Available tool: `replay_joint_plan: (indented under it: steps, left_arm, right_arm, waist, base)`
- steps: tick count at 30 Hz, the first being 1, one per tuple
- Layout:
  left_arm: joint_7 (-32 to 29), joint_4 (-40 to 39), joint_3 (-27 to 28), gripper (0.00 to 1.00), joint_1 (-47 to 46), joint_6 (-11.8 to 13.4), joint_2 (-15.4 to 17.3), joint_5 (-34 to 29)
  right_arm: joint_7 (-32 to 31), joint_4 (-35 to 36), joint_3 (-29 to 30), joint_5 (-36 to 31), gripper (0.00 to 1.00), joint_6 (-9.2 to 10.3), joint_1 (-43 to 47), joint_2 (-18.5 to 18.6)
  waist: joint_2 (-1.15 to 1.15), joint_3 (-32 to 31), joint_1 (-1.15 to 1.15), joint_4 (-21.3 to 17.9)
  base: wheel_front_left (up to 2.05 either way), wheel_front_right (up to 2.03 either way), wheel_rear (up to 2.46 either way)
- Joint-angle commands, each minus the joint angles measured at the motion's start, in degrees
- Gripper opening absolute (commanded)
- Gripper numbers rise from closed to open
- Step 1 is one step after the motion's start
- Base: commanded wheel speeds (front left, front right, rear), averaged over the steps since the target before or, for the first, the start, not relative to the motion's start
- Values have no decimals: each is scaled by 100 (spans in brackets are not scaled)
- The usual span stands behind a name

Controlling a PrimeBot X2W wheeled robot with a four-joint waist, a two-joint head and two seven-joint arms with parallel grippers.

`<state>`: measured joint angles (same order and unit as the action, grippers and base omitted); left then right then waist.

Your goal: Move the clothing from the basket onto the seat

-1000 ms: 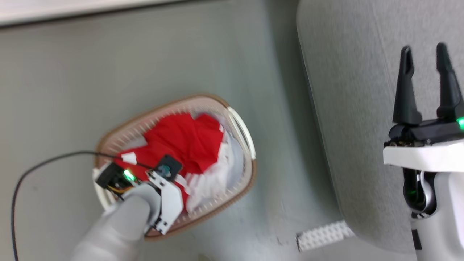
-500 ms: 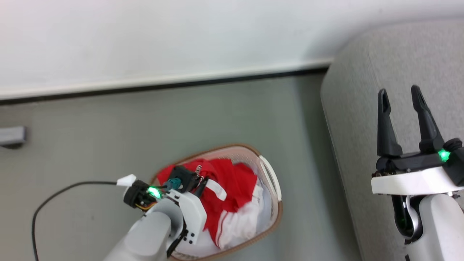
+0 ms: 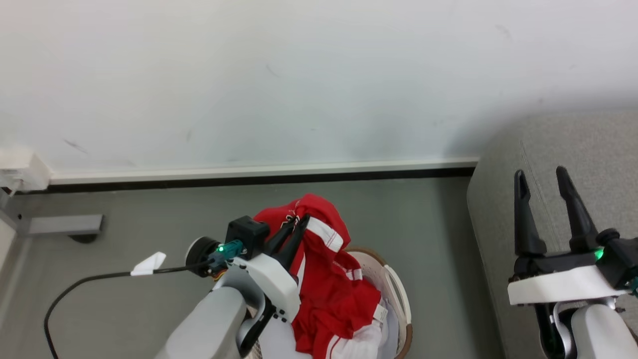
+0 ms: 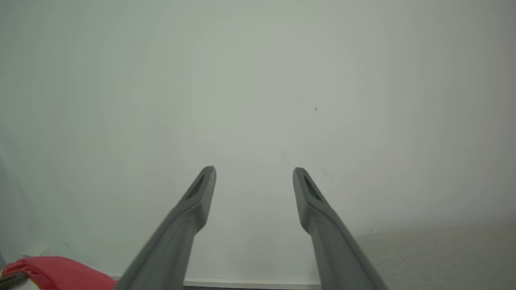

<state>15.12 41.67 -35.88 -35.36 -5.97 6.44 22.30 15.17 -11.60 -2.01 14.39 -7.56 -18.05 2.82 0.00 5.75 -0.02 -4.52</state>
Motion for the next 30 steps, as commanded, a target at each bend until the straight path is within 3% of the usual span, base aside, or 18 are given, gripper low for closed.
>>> replay_joint_plan:
  steps: [1,17,30]
  left_arm:
    - [4,-171,33,0,120,49,87,30]
    - [-770,-2807,356,0,511,473,510,418]
    - [-1071,-3450,379,0,668,647,695,544]
  right_arm:
    - [-3,-31,-30,75,100,14,130,14]
    - [-3,-78,-521,263,100,14,480,14]
    - [-3,22,-957,535,100,14,371,41]
  waist:
    - [0,-156,2,80]
    - [0,-505,2,78]
    - [0,-418,2,57]
  base:
    - [0,0,0]
    - [0,0,0]
    - [0,0,0]
